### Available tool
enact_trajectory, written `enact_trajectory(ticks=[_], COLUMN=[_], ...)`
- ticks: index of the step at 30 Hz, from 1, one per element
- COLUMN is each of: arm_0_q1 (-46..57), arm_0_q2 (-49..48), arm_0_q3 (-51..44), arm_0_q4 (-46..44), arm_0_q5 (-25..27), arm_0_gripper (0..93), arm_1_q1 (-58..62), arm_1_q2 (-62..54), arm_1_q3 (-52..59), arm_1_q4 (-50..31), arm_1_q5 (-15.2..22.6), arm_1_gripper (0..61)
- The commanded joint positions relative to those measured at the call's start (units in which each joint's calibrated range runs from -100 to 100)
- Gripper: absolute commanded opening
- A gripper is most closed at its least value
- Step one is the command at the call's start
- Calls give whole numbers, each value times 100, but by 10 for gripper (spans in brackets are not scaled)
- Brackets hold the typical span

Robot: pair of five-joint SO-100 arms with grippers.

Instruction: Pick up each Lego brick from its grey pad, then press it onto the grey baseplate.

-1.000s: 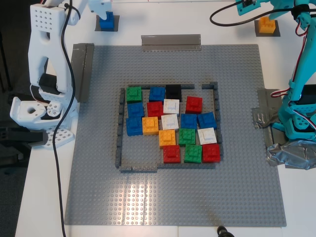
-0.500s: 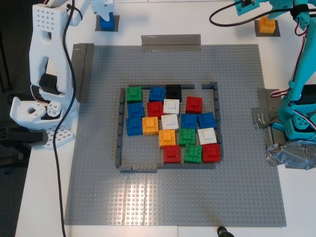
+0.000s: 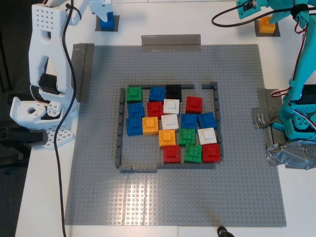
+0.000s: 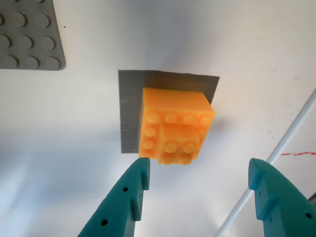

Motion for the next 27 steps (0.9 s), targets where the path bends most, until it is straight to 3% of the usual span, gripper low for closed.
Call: enact_trajectory(ticks=[1,7,13,15,27], arm_0_q1=[102,102,102,102,66], arm_0_q2=[-45,-45,-54,-54,-45], arm_0_q3=[-171,46,217,217,217], arm_0_q4=[38,30,-27,-27,-35], arm_0_q5=[66,66,66,66,46], arm_0_gripper=[224,224,224,224,224], arm_1_q1=[-29,-14,-7,-7,7], arm_1_q2=[-82,-108,-125,-133,-932], arm_1_q3=[-405,-405,-405,-405,-784], arm_1_q4=[-52,-43,-19,5,347], arm_1_q5=[-25,39,68,68,-15], arm_1_gripper=[205,169,43,26,3])
